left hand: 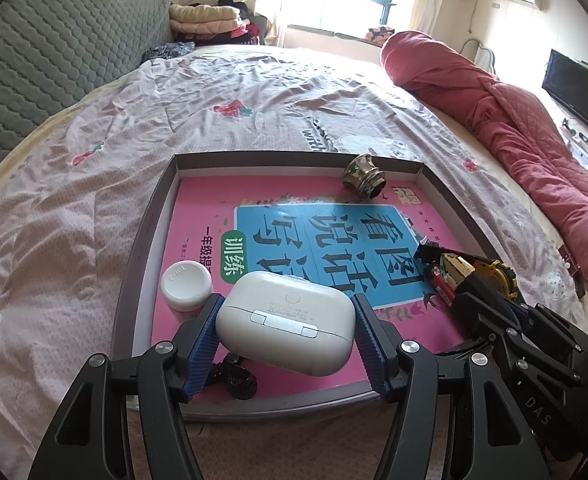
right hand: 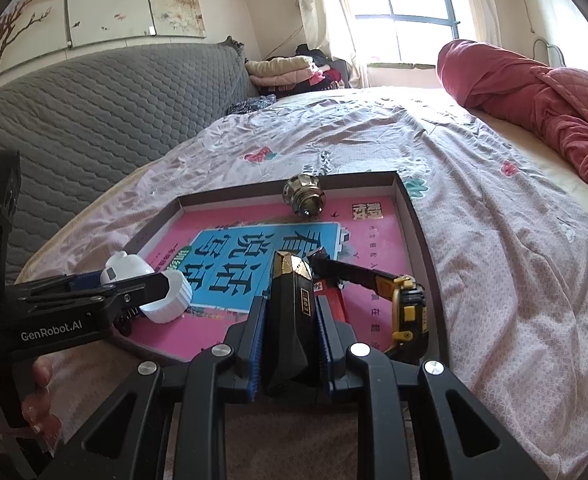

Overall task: Organize rigid objects
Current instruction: 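Lower the case into the tray with the left tool while the right tool lowers the lighter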

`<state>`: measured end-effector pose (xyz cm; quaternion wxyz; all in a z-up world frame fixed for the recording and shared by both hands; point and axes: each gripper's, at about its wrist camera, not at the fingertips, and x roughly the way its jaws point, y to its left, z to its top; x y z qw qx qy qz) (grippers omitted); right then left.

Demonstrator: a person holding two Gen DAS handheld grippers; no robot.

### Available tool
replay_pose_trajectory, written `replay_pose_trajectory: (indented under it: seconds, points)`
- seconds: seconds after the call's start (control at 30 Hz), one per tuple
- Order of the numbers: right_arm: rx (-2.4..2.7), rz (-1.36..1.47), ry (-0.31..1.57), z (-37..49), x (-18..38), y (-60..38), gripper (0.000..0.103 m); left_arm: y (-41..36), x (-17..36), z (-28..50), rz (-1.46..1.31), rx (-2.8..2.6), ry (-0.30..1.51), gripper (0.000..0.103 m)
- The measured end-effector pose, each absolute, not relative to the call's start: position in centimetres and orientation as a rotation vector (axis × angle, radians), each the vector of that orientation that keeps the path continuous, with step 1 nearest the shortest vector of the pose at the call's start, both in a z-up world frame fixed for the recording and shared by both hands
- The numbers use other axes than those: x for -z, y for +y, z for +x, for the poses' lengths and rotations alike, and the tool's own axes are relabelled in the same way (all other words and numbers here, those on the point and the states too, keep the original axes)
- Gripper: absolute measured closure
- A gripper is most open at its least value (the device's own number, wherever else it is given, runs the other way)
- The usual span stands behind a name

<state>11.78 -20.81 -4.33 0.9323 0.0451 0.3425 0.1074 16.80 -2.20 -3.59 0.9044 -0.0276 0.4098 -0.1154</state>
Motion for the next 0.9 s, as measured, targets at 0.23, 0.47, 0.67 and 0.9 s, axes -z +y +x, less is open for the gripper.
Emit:
replay_pose_trajectory:
  seconds: [0.23,0.47,0.67,0.9]
  points:
    - [-0.226,0.05,0.706,11.8,4.5,-20.1,0.079,-2.2,4.0,16.8,-0.058,0.236,0.852,0.039]
    - [-0.205,-0.019,0.707,11.9,4.8,-19.3,0.079,-2.1,4.4,17.0,-0.062,0.23,0.859,0.039]
    - [-0.192,-0.05,0.706,12.0,5.0,-18.9,0.079,-2.0,4.9,17.1,-0.071,0.228,0.865,0.039]
    - [-0.195,-0.045,0.705,12.1,5.1,-19.0,0.079,-2.1,5.3,17.2,-0.069,0.224,0.873,0.039]
